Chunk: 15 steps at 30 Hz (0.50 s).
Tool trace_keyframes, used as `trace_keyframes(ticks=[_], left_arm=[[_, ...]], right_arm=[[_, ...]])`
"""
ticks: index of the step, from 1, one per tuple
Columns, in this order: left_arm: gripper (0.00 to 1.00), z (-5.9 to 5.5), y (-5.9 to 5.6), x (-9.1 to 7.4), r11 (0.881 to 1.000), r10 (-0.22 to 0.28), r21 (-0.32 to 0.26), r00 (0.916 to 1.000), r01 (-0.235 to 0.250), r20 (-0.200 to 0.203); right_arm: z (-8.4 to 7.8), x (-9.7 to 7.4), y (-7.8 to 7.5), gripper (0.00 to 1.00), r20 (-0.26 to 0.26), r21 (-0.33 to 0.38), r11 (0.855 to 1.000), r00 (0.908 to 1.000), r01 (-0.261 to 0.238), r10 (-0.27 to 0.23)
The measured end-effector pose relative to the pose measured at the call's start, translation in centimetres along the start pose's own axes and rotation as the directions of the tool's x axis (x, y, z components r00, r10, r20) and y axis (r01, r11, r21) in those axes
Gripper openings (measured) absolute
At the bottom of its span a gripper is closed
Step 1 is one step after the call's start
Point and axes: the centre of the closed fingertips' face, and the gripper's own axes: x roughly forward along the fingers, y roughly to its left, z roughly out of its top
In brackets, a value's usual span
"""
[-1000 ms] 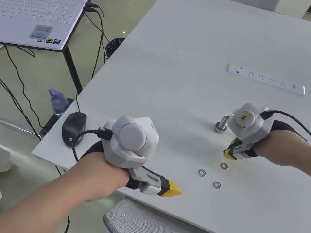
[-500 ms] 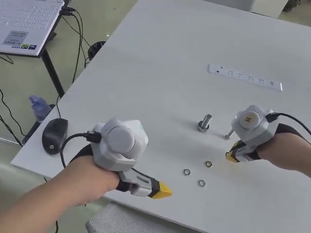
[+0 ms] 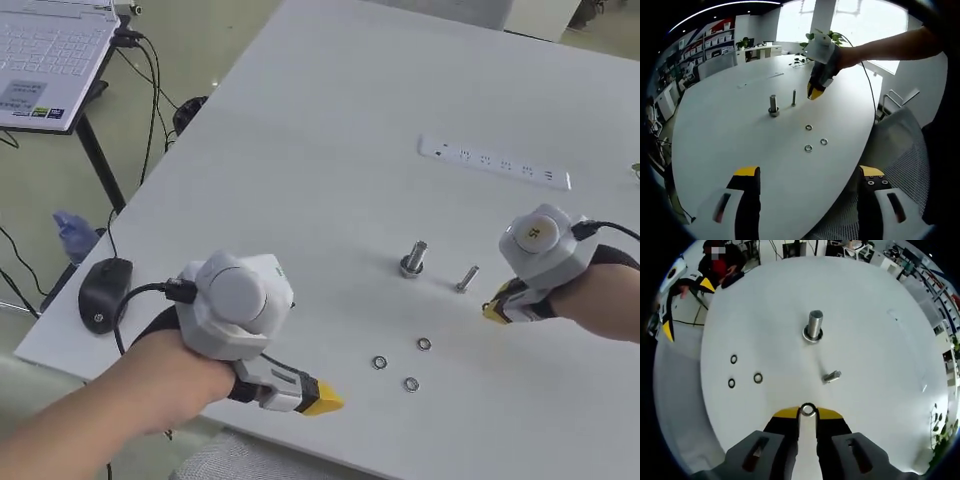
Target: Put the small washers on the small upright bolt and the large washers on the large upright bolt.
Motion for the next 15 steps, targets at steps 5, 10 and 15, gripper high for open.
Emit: trace_keyframes(ticks=[5,10,15], left_arm=[[0.79,-0.3,0.1,-0.2,1.000,0.003,0.004,1.0000,-0.003,-0.007],[0.78,-0.6,0.0,-0.4,1.000,0.004,0.003,0.9999,-0.004,-0.012],[0.77,-0.8,-0.2,-0.5,1.000,0.003,-0.003,0.9999,-0.003,-0.012]], right_arm=[[1.5,-0.7,-1.0,0.13,0.021,-0.002,1.000,0.9996,0.018,-0.018],[2.5,-1.0,-1.6,0.13,0.035,-0.008,1.000,0.9990,0.030,-0.029],[3.6,-1.2,-1.8,0.13,0.050,-0.028,0.999,0.9980,0.040,-0.038]])
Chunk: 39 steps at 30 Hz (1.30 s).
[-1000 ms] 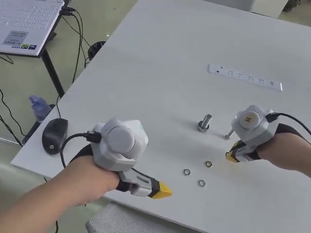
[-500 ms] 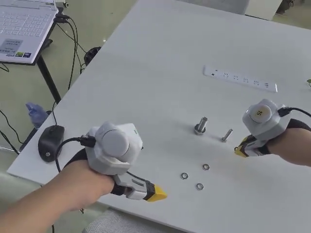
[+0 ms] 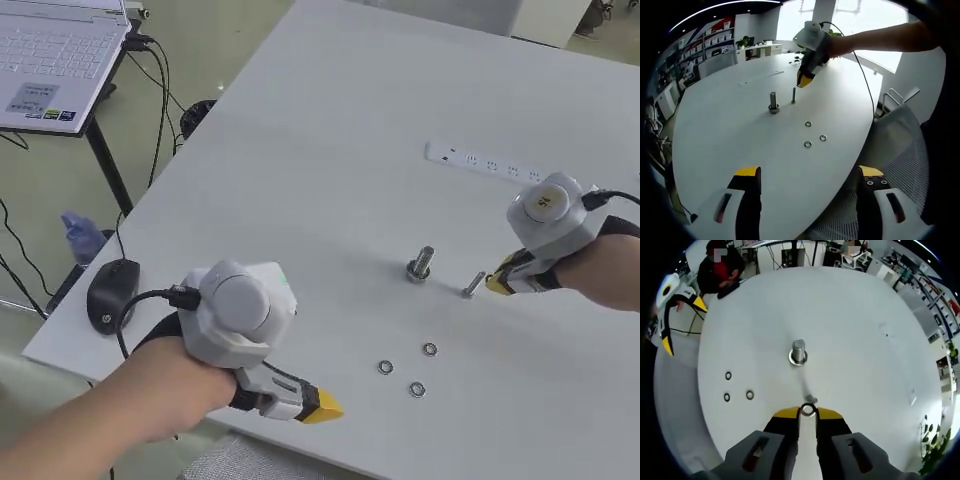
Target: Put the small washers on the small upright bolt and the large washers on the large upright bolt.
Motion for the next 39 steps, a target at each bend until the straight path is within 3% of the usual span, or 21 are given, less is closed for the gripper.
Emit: trace_keyframes(ticks=[11,18,27,39], left_arm=[[0.79,0.7,0.3,-0.3,1.000,0.010,-0.017,0.9996,-0.010,0.028],[0.87,1.9,0.1,-0.2,1.000,0.007,-0.018,0.9959,-0.006,0.090],[0.93,2.3,0.3,0.2,1.000,0.008,0.006,0.9949,-0.009,0.101],[0.91,1.7,0.5,0.5,1.000,0.010,0.004,0.9965,-0.010,0.083]], right_arm=[[0.4,0.5,-0.7,0.13,-0.006,-0.014,1.000,0.9999,0.009,-0.009],[0.2,1.0,-1.0,0.13,-0.018,-0.014,1.000,0.9998,0.002,-0.003],[0.3,1.6,-1.1,0.13,-0.022,-0.007,1.000,0.9997,-0.008,0.008],[0.0,2.3,-0.9,0.13,-0.043,-0.023,1.000,0.9988,-0.022,0.021]])
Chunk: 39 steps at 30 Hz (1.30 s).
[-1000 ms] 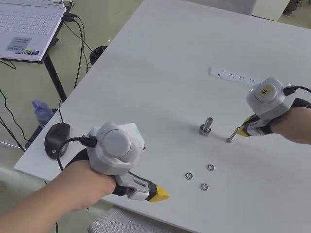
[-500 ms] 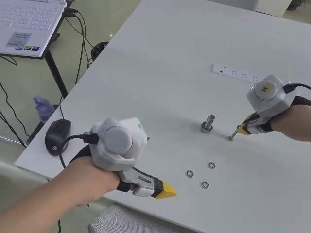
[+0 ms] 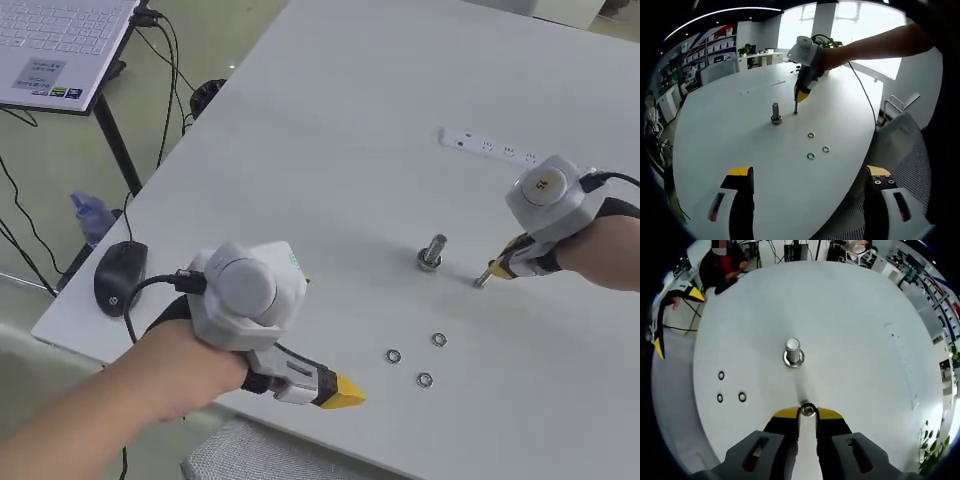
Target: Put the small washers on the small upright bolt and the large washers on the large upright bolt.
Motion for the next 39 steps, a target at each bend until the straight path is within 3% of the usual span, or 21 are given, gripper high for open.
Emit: trace_keyframes(ticks=[39], left_arm=[[0.85,-1.0,0.4,0.2,1.000,-0.006,-0.008,0.9990,0.005,-0.045]], right_arm=[[-1.1,3.8,0.4,0.13,-0.053,-0.063,0.998,0.9983,-0.030,0.027]])
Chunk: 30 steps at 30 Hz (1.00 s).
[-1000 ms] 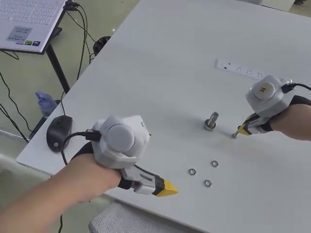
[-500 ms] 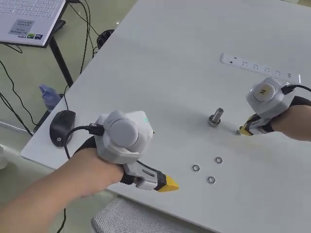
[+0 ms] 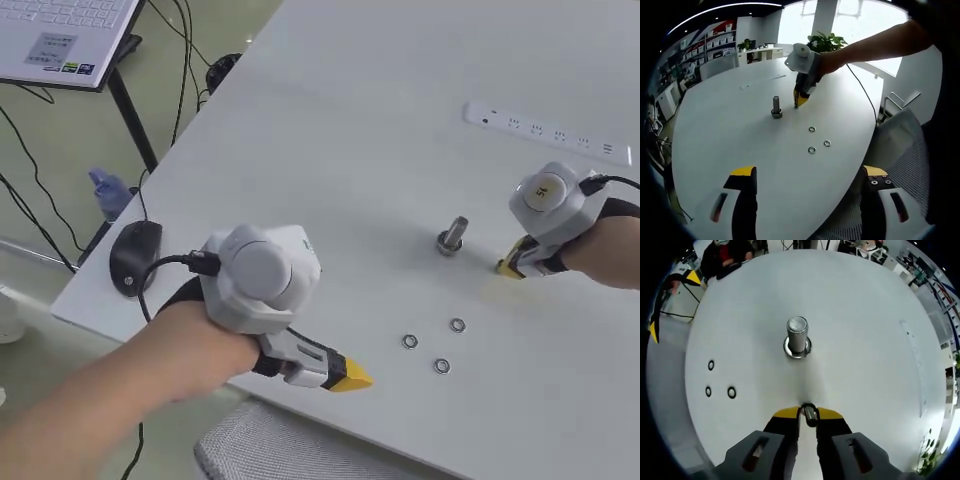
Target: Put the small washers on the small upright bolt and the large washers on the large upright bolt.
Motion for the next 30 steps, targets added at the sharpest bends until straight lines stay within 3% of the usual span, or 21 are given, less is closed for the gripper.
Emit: trace_keyframes(ticks=[30], left_arm=[[0.83,-0.68,0.23,-0.59,1.000,0.011,-0.001,0.9998,-0.011,-0.019]], right_arm=[[-0.23,0.30,0.49,0.15,-0.025,-0.032,0.999,0.9996,-0.010,0.009]])
